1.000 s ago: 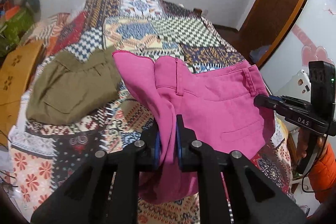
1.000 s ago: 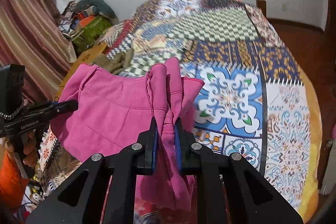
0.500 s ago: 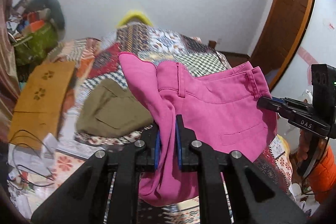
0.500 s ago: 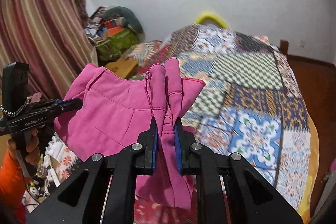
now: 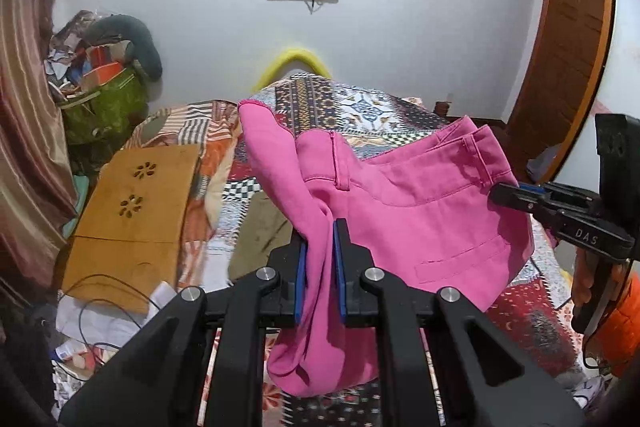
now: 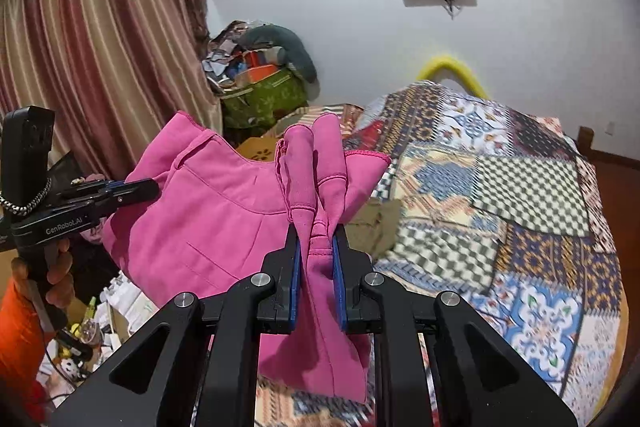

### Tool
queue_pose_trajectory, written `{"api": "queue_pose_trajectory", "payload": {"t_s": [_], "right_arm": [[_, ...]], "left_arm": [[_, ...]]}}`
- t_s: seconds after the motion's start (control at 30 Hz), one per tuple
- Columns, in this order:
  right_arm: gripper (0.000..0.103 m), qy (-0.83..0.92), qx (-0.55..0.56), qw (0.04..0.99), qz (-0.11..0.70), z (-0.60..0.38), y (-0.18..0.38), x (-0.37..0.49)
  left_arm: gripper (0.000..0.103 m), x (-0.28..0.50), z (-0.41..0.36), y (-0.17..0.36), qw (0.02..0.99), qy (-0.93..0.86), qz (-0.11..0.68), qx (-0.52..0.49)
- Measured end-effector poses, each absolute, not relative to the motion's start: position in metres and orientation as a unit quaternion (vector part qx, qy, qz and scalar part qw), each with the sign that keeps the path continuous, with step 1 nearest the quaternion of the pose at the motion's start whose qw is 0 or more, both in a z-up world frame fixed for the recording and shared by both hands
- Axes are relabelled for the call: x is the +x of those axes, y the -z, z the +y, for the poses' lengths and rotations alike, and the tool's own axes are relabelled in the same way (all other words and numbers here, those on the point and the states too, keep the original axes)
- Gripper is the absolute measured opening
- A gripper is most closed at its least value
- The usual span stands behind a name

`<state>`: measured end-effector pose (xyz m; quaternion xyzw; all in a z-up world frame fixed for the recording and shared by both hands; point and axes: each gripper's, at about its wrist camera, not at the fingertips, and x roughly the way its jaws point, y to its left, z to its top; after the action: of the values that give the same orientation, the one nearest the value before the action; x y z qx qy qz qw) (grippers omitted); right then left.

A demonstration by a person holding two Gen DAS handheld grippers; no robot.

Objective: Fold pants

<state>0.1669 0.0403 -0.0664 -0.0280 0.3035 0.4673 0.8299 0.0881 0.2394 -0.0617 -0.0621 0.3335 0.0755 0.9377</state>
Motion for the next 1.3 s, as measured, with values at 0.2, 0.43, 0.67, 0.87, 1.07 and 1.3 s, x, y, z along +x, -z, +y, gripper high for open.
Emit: {"api": "queue_pose_trajectory", "payload": {"t_s": [0.2, 0.43, 0.67, 0.87, 1.07, 1.3], "right_arm": [[0.012, -0.472, -0.034, 0.825, 0.309, 0.072, 0.074, 0.180], [0.012, -0.463, -0.044, 0.824, 0.325, 0.103, 0.088, 0.210], [0.012, -0.432, -0.097, 0.828, 0.344, 0.135, 0.128, 0.234], [0.012, -0.403, -0.073, 0.828, 0.383, 0.113, 0.151, 0.266], [0.016, -0.382, -0.091, 0.821, 0.415, 0.101, 0.165, 0.278], [0.047, -0.365, -0.097, 0.814, 0.441, 0.080, 0.185, 0.278]], "left_arm": [[0.012, 0.106, 0.272, 0.081, 0.931, -0.081, 0.348, -0.081], [0.003, 0.143, 0.301, 0.107, 0.926, -0.061, 0.357, -0.107], [0.003, 0.185, 0.311, 0.151, 0.917, -0.049, 0.384, -0.097], [0.003, 0.197, 0.339, 0.215, 0.879, -0.043, 0.444, -0.170], [0.011, 0.194, 0.333, 0.247, 0.860, -0.025, 0.474, -0.186], [0.049, 0.187, 0.323, 0.259, 0.852, -0.016, 0.479, -0.212]]}}
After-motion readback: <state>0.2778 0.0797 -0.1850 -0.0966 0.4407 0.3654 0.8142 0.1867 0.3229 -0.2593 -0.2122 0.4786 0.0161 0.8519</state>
